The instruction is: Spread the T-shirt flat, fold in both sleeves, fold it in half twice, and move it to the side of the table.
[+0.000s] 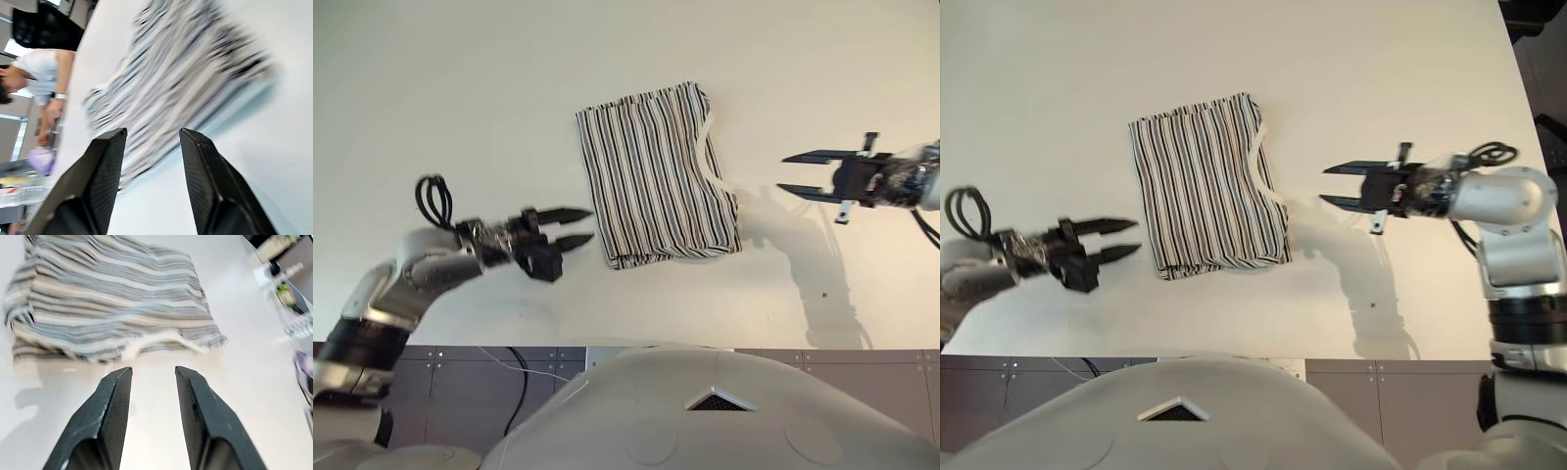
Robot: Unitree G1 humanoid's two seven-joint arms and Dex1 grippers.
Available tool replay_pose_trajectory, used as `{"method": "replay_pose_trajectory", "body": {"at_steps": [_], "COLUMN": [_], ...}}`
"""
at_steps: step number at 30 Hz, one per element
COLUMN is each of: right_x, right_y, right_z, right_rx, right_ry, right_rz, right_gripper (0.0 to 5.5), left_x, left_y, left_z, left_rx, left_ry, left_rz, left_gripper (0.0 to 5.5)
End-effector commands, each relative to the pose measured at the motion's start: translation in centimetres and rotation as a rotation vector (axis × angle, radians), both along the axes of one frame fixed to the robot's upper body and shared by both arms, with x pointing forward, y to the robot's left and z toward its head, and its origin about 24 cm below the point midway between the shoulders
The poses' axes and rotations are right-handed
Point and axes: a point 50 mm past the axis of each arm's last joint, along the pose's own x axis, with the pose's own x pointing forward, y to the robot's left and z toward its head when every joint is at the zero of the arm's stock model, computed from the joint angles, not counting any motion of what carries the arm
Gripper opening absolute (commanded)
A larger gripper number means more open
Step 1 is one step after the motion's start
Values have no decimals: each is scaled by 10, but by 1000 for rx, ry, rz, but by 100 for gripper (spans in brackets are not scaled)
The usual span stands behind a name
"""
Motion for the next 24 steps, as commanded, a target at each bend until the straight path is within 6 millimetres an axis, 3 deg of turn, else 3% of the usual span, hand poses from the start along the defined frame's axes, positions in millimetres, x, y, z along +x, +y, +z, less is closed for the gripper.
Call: {"method": "replay_pose_trajectory", "body": {"at_steps": [1,7,12,22,24], "right_x": [-9,-11,-12,-10,-11], "right_y": [-5,15,22,23,24], "right_z": [-4,-17,-22,-29,-31], "right_rx": [-35,-10,1,-19,-19], "right_ry": [-22,-18,-12,-3,-3], "right_rz": [-11,45,68,79,80], "right_gripper": [161,161,161,161,161], "left_x": [-18,-10,3,-9,-9], "left_y": [-1,-10,-18,-23,-23], "left_z": [-11,-31,-32,-42,-43], "left_rx": [83,120,91,117,125], "left_ry": [8,-41,-96,34,53], "left_rz": [-33,-63,-53,-128,-138], "left_gripper": [230,230,230,230,188]}}
